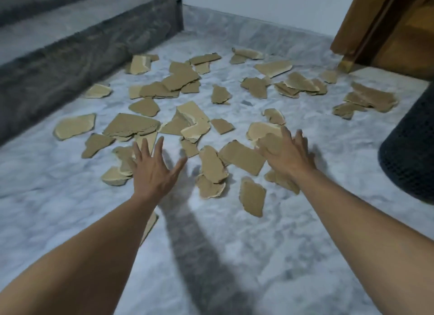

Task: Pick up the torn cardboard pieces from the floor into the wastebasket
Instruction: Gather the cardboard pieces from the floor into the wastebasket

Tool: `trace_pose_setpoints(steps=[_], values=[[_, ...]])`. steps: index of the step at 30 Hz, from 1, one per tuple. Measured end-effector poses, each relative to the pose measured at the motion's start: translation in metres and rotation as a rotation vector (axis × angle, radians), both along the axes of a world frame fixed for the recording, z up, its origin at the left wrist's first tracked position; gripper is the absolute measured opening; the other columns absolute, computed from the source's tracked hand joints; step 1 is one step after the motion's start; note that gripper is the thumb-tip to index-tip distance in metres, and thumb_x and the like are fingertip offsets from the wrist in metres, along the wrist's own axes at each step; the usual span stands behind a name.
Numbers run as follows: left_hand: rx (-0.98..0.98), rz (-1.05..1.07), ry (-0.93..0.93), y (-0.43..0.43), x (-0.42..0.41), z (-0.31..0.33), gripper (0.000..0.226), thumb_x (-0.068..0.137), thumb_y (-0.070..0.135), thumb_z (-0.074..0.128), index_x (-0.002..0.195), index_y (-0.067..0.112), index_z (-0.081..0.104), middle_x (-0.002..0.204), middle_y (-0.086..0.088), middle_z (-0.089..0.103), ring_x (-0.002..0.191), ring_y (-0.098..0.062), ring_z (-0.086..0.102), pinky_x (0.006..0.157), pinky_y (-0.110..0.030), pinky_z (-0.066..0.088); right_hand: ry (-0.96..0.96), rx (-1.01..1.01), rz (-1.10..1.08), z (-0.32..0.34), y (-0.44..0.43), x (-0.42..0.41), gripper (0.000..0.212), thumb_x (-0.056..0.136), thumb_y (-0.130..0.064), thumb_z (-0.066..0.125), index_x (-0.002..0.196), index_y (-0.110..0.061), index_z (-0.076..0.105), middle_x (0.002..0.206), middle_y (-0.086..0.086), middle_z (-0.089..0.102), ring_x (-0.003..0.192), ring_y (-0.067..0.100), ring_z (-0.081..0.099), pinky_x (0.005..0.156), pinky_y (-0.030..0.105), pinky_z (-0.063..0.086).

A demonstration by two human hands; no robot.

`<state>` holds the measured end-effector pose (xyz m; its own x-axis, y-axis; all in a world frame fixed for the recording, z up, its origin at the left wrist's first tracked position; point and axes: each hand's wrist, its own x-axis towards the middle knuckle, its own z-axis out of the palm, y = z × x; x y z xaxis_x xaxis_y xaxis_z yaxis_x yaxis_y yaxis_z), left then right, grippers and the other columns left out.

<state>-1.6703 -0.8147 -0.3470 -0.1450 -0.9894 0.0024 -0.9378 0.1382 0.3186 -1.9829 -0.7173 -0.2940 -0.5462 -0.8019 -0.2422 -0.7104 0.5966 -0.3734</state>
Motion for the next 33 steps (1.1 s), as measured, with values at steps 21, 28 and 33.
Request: trace_pose_setpoints(steps=[21, 28, 33], values=[[-0.106, 0.126, 0.101, -0.115, 0.0, -0.023, 0.101, 0.072, 0.095, 0.038, 0.149, 0.031, 0.034, 0.157, -0.016, 0.031, 0.146, -0.04, 0.024, 0.115, -0.059, 0.019, 0.086, -0.164, -0.104, -0.078, -0.118, 0.059, 0.101, 0.071, -0.096, 0.036, 0.154, -0.042, 0.017, 0.165, 0.012, 0.003, 0.152, 0.038, 0.002, 0.117, 0.067, 0.002], [0.097, -0.09, -0.008, -0.108, -0.004, -0.044, 0.115, 0.064, 0.102, 0.004, 0.159, 0.038, 0.014, 0.169, -0.004, 0.009, 0.155, -0.033, -0.001, 0.122, -0.057, 0.001, -0.025, -0.102, 0.167, -0.085, -0.169, 0.082, 0.082, 0.088, -0.084, 0.02, 0.154, -0.036, 0.032, 0.168, -0.001, 0.011, 0.155, 0.021, 0.002, 0.119, 0.059, -0.011], [-0.061, -0.09, 0.142, -0.094, -0.003, -0.036, 0.079, 0.09, 0.08, 0.026, 0.15, 0.03, 0.036, 0.158, -0.001, 0.04, 0.145, -0.031, 0.028, 0.112, -0.051, 0.023, -0.076, -0.296, 0.224, -0.082, -0.186, 0.114, 0.062, 0.09, -0.057, 0.059, 0.143, -0.027, 0.045, 0.147, 0.003, 0.043, 0.137, 0.028, 0.037, 0.113, 0.043, 0.026]])
